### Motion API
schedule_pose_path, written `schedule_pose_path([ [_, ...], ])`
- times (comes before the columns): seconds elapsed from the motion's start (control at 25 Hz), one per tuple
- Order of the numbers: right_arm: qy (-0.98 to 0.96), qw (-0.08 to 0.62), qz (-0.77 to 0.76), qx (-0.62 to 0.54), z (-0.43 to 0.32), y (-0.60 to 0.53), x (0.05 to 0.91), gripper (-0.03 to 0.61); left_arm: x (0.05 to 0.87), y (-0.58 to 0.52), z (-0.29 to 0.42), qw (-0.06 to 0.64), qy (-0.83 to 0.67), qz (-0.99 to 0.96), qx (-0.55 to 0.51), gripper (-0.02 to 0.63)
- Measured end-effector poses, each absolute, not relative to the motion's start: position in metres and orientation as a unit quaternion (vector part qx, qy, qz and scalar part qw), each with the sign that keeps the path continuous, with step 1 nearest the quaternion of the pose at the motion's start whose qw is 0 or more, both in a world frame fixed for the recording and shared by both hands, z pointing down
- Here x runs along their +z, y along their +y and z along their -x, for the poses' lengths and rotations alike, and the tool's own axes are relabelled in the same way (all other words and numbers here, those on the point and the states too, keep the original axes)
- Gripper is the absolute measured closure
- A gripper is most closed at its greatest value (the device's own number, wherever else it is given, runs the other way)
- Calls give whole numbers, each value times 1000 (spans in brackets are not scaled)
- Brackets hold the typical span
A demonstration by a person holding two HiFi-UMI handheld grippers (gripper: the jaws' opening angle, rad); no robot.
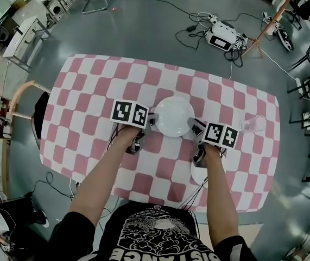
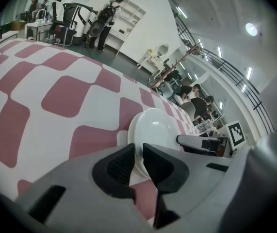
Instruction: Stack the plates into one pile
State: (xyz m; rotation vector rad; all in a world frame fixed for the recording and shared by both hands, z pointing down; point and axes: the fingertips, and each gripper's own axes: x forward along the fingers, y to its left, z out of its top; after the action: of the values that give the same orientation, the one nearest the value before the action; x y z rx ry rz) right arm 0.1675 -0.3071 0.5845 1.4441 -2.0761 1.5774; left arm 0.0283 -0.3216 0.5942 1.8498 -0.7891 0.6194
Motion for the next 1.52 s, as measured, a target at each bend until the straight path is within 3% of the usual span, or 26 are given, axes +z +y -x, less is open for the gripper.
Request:
schedule_pose_path([
  [0.36, -699, 106, -488, 512, -168, -304, 585, 431, 592, -321, -25, 484, -327, -768, 264, 505],
  [0.72, -701, 106, -502, 495, -174, -302, 575, 430, 581, -320, -22, 471, -328, -777, 259, 505],
  [1.52, -714, 64, -587, 377, -201, -252, 479, 337, 496, -284, -94, 357, -254, -874, 212, 426],
])
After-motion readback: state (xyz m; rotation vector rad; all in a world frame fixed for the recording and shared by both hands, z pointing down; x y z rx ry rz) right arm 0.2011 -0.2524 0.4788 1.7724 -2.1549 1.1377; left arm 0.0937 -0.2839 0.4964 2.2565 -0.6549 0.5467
